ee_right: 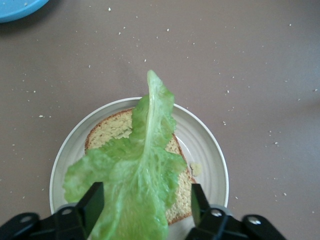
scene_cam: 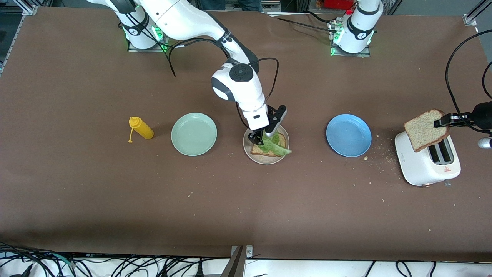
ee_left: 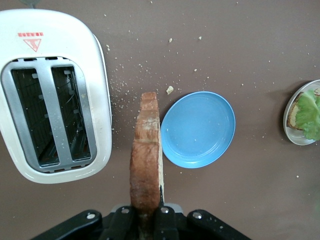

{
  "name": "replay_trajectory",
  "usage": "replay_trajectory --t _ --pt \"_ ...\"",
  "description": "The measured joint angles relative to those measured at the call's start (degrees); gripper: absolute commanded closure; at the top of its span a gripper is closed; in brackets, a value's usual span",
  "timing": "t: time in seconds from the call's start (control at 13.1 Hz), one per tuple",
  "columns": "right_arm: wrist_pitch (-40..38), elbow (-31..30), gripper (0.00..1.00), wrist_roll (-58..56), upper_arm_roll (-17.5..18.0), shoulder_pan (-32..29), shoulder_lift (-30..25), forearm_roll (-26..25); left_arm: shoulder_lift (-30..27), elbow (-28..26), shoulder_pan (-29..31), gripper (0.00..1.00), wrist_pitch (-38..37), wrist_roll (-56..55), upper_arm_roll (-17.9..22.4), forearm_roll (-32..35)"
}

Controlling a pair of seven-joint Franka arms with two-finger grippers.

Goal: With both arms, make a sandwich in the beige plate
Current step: 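Lay the lettuce on the toast while the left gripper lifts the toast, then carry the toast toward the beige plate while the right gripper withdraws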

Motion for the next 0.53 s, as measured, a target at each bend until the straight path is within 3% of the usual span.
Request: replay_trajectory --t 0.23,0.38,0.53 --pt "0.2 0.3 0.0 0.0 0.0 -0.3 -0.4 0.1 0.0 0.0 -0.1 1.0 -0.9 0.0 -0.1 -0.6" --pt "-0.9 0.2 0.0 0.2 -0.1 -1.9 -2.4 1.6 0.0 0.0 -0.4 1.0 -4.1 0.0 -0.2 -6.2" --pt "-7.0 0.0 0.0 0.1 -0.2 -4.8 -6.5 4.7 0.2 -0.1 -1.2 1.0 -7.7 0.0 -0.3 -12.6"
